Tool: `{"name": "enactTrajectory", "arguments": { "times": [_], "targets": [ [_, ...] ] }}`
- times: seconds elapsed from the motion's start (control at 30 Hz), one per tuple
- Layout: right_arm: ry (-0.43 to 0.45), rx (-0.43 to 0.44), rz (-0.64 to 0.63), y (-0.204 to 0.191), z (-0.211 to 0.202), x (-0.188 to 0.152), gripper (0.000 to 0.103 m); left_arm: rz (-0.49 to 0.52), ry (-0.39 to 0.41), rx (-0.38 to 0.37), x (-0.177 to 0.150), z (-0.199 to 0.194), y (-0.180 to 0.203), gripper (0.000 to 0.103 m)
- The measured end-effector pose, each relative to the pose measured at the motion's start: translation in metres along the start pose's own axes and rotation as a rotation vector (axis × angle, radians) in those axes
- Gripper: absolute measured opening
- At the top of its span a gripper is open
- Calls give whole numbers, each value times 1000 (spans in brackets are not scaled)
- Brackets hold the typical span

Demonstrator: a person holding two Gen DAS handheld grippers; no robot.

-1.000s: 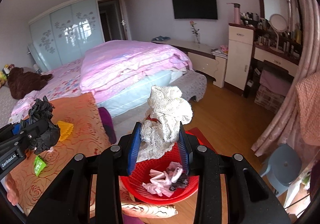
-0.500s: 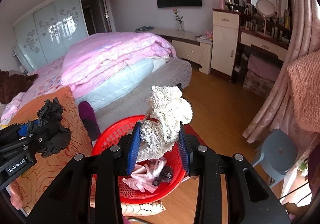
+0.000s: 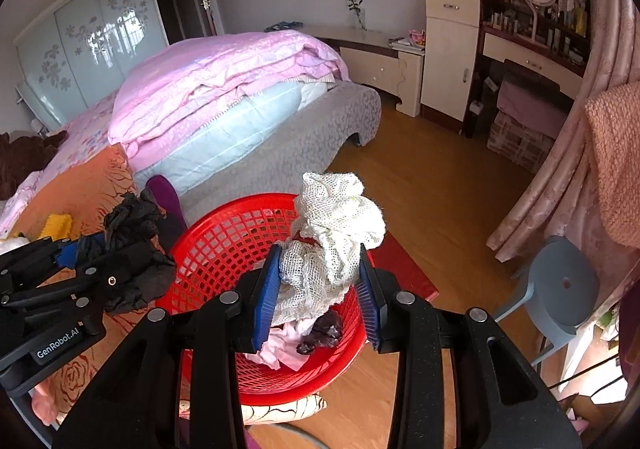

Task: Collect trash
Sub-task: 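Carry black bag and white mesh cloth to the red basket and release both inside, then move both open grippers back over the trash pile on the cloth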

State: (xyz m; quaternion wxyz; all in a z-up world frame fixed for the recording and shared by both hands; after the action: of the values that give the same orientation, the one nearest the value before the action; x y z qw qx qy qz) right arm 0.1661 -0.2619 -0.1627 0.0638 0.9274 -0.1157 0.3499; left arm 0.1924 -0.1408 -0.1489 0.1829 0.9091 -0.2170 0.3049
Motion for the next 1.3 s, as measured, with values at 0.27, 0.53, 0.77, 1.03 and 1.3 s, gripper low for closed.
{"name": "enactTrajectory", "arguments": {
  "times": [0.27, 0.53, 0.77, 1.03, 1.3],
  "targets": [
    [-36, 19, -16, -10, 8, -7, 38, -19, -5, -23, -1, 2, -1, 50],
    [-32, 12, 1, -6, 6, -6, 52, -39, 33, -14, 6, -10, -5, 65],
    [-7, 10, -4, -6, -3, -3, 53, -40, 75, 13, 7, -28, -9, 65],
    [41, 5, -12, -10, -17, 1, 55, -72, 121, 40, 3, -51, -23, 66],
    [94, 36, -12, -23, -38, 3, 64, -108, 161, 75, -8, -78, -39, 68]
  ]
}}
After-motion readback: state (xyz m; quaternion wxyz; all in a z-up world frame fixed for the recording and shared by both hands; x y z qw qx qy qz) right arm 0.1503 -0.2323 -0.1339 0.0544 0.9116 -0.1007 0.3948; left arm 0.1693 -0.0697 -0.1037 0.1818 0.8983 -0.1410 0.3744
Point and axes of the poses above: each gripper's, at about its wrist camera, not at the fingertips, and z roughly the way its jaws point, y to its right, x to its top, the point moved 10 cm from there along z, roughly the way its jaws point, and after that the axes turned 11 degrees about -x, right-handed, at the moved point
